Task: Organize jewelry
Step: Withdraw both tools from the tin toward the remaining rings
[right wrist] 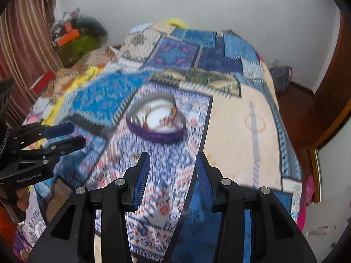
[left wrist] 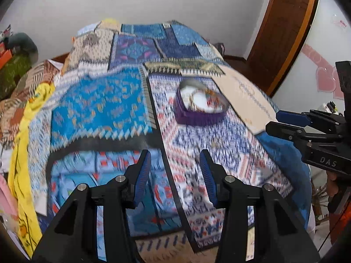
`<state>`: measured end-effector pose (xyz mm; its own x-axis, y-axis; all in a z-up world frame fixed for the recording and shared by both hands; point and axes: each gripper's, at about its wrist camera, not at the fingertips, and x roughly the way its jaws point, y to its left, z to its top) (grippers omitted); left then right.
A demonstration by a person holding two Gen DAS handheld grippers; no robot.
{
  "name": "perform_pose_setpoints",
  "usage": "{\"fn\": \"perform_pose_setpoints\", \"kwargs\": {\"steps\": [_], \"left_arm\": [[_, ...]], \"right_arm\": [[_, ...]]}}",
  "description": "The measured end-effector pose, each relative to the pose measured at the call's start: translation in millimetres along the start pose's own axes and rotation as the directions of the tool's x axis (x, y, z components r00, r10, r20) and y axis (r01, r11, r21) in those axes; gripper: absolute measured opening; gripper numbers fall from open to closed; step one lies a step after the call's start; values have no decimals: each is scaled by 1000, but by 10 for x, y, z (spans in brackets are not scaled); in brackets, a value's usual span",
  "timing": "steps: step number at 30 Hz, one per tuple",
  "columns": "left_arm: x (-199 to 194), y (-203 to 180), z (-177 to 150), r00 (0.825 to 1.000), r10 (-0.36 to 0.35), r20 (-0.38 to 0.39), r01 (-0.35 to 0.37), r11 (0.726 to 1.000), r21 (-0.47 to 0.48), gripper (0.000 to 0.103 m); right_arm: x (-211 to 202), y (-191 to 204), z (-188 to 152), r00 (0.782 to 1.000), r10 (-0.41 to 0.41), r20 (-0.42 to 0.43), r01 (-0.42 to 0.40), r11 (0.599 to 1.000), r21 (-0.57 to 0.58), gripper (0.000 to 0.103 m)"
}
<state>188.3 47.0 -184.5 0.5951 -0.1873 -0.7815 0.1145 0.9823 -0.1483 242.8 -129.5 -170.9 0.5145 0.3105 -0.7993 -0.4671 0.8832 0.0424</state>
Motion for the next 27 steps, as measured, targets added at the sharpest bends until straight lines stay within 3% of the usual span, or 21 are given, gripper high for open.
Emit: {"fn": "perform_pose_setpoints", "kwargs": {"steps": [4,9,13,19,23,27], "left_arm": [[108,-123,-178,999,-14,-46,15,1000,17,45],[164,-318,-289,994,-85,-70,87,996,29,45],[236,-511,-346,991,-107,-84,113,991,74,45],[324,-538,-321,988,-132,-78,136,990,50,44],[359,-535,-318,988,-137,-71,141,989,52,24],[368,-557,-343,989,-135,-60,140,987,77,18]], "right_arm": [[42,23,-208,999,20,-34,-19,1000,20,39],[52,20,-388,999,-24,-44,24,1000,18,39],[28,-98,-387,998,-52,-31,53,997,50,39],[-56,-117,-399,998,-58,5,58,997,48,39],[-41,-65,-385,999,-44,13,44,999,28,39],[57,-21,-374,1000,-31,-3,31,999,14,39]]}}
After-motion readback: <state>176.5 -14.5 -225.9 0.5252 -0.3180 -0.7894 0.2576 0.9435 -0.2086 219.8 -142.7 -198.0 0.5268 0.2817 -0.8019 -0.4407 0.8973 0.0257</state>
